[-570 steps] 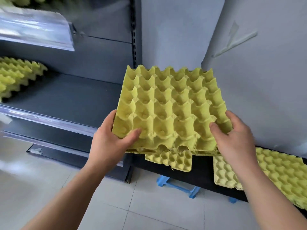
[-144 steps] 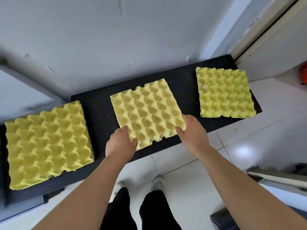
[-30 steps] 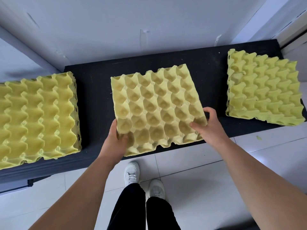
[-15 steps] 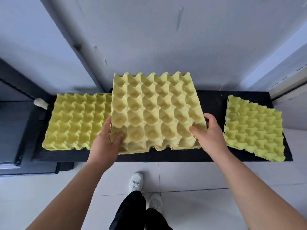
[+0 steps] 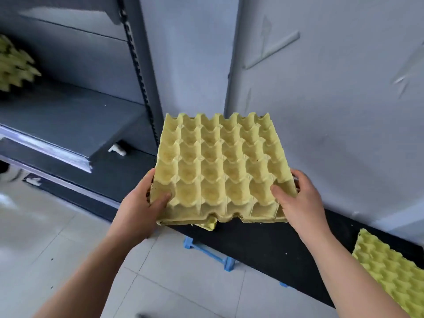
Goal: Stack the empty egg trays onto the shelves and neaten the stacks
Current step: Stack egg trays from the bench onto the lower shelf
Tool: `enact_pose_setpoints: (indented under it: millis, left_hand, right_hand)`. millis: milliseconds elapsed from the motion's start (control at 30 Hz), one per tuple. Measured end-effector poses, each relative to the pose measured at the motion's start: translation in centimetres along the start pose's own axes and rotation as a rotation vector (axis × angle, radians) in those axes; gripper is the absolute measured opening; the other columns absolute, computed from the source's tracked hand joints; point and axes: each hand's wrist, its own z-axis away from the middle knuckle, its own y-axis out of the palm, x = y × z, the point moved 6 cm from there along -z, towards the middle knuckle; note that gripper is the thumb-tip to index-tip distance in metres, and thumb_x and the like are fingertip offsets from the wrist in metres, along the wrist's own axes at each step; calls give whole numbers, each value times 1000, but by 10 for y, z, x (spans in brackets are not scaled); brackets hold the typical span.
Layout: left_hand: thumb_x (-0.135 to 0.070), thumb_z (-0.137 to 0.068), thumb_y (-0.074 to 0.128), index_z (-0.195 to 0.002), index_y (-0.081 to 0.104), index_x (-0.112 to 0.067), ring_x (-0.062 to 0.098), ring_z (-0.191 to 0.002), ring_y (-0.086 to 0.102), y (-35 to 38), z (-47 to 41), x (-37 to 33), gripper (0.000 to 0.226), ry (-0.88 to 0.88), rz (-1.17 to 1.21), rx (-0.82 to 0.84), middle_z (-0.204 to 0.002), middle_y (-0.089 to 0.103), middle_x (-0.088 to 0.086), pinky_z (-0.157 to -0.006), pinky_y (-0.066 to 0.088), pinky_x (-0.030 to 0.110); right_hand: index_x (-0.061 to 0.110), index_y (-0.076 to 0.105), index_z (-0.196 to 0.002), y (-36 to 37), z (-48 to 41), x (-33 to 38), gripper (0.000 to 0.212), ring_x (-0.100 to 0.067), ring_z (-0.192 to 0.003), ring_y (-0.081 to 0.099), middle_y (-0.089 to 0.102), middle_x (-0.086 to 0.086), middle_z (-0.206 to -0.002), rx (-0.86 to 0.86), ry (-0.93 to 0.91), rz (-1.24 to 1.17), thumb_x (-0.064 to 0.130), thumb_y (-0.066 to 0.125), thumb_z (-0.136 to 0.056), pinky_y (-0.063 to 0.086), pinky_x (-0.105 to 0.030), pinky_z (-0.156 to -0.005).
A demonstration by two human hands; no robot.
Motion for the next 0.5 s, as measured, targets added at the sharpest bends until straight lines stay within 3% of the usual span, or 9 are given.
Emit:
enact_pose_setpoints:
  millis: [300, 433, 500]
  left_hand:
    - [-39, -90, 58, -130, 45, -44, 7, -96, 63, -173, 1, 59, 42, -59, 26, -177, -109, 64, -20, -84, 53, 38]
    - [-43, -89, 59, -127, 45, -41, 8, -95, 63, -254, -9, 103, 41, -103, 41, -210, -107, 65, -17, -81, 53, 38]
    - [-42, -88, 60, -126, 46, -38, 8, -93, 63, -294, -14, 123, 41, -113, 34, -222, -105, 65, -15, -77, 53, 36]
  right_hand:
    - [30, 53, -115, 130, 33, 132, 36, -13, -83, 63, 64, 14, -95, 130, -96, 71, 34, 63, -80, 55, -44, -73]
    - [29, 51, -125, 206, 57, 179, 58, -13, -89, 63, 64, 11, -107, 167, -100, 84, 49, 58, -71, 54, -43, -78]
    - [26, 49, -129, 243, 68, 202, 58, -15, -94, 62, 62, 9, -114, 180, -98, 82, 46, 60, -75, 53, -43, -82]
